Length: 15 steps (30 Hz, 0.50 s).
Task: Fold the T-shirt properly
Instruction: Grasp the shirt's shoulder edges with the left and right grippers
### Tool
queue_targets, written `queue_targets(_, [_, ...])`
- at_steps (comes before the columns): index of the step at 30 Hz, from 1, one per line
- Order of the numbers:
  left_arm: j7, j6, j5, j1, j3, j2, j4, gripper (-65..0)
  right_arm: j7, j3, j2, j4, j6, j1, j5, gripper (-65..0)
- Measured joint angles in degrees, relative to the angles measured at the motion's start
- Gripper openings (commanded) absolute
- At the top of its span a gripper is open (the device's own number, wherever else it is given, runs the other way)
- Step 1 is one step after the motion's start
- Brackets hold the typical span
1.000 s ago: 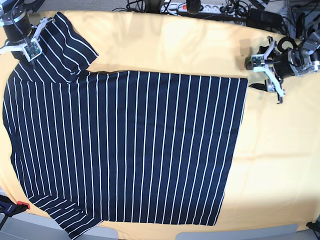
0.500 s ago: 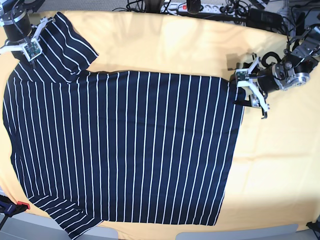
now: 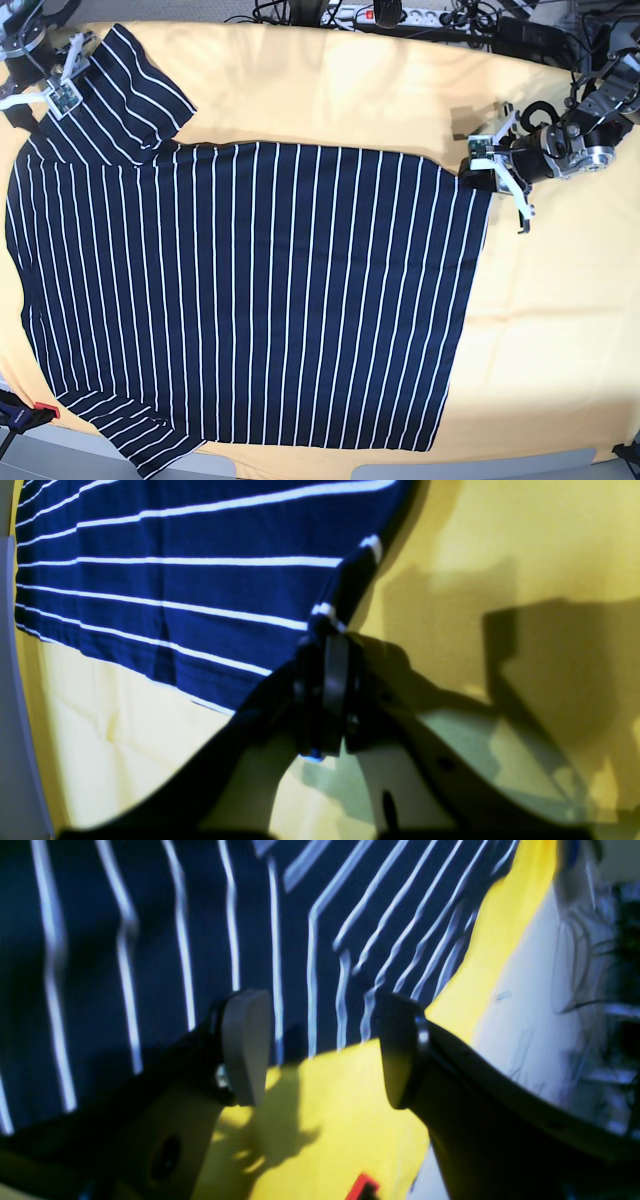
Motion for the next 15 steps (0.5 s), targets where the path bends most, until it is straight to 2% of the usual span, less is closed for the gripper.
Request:
queue_targets(3, [0.20, 0.00, -0.26, -0.09, 0.00, 0.02, 0.00, -65.0, -0.20, 0.00, -0.04, -0.48, 8.11, -0.42, 4.92, -28.6])
queue_targets(9, [0.31, 0.00, -0.61, -0.11, 0.00, 0.00, -0.02, -65.0, -1.05, -0.07, -0.35, 3.76, 19.30, -0.55, 17.18, -28.6])
queue_targets(10, [0.37, 0.00, -0.61, -0.09, 0.00, 0.02, -0.02, -65.0, -1.27, -0.07, -0.57, 4.04, 20.17, -0.92, 18.64, -28.6])
queue_targets(13, [0.35, 0.00, -0.63, -0.11, 0.00, 0.00, -0.02, -65.0, -1.66, -1.16, -1.38, 4.07, 19.67, -2.64, 18.67, -28.6])
queue_targets(15, [0.35, 0.00, -0.63, -0.09, 0.00, 0.00, -0.02, -65.0, -1.77, -2.62, -1.64, 4.07, 15.69, -3.10, 16.55, -28.6])
